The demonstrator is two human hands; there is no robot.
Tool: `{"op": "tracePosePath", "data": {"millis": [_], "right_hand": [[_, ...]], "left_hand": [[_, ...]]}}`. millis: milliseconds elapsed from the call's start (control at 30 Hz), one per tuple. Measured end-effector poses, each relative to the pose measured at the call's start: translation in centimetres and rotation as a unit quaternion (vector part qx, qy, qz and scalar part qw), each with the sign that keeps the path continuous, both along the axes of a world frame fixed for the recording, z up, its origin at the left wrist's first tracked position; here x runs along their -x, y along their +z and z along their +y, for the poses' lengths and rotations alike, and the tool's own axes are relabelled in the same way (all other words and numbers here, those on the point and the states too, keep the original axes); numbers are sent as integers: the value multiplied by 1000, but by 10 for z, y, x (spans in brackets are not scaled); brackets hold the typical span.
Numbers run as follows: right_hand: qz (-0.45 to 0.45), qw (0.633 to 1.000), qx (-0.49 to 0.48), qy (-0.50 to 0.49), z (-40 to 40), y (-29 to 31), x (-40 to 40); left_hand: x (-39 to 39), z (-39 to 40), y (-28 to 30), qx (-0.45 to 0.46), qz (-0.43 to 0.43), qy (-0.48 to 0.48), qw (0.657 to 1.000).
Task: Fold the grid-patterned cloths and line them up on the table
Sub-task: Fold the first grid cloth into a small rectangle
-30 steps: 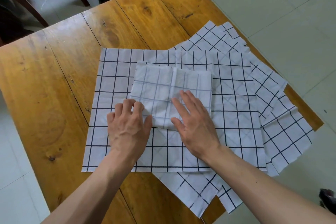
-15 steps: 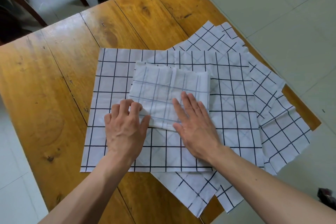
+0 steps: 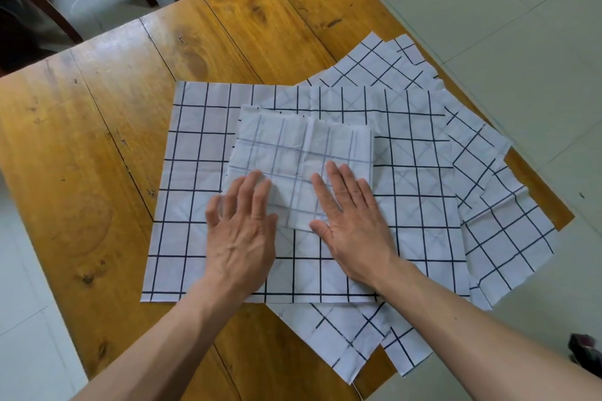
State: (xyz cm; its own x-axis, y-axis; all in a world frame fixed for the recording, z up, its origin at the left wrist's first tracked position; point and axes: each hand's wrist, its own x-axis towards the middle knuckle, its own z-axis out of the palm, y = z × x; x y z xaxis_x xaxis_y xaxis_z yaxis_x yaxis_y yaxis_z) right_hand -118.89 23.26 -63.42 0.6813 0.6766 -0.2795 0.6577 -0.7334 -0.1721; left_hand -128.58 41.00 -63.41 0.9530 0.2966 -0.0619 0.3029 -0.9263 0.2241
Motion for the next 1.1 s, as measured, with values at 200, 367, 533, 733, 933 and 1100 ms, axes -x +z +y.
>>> {"op": "tracePosePath", "data": {"millis": [200,367,533,733,933,1100], "right_hand": [[10,1000,13,-6,-21,2,-6],[20,999,35,-12,-40,8,-14],[53,998,40,-18,-46,14,-21],[67,997,25,-39,-41,20,-23],[84,994,11,-75,-34,28,-29],[104,990,11,-92,-30,33,-33]], "left_hand": [[18,46,3,4,-1,44,999],[19,50,2,3,6,35,999],[12,41,11,-16,-14,19,1000],[-3,26,20,44,-13,-122,991],[-21,25,27,82,23,-179,980],[-39,23,46,-18,89,-224,970]]}}
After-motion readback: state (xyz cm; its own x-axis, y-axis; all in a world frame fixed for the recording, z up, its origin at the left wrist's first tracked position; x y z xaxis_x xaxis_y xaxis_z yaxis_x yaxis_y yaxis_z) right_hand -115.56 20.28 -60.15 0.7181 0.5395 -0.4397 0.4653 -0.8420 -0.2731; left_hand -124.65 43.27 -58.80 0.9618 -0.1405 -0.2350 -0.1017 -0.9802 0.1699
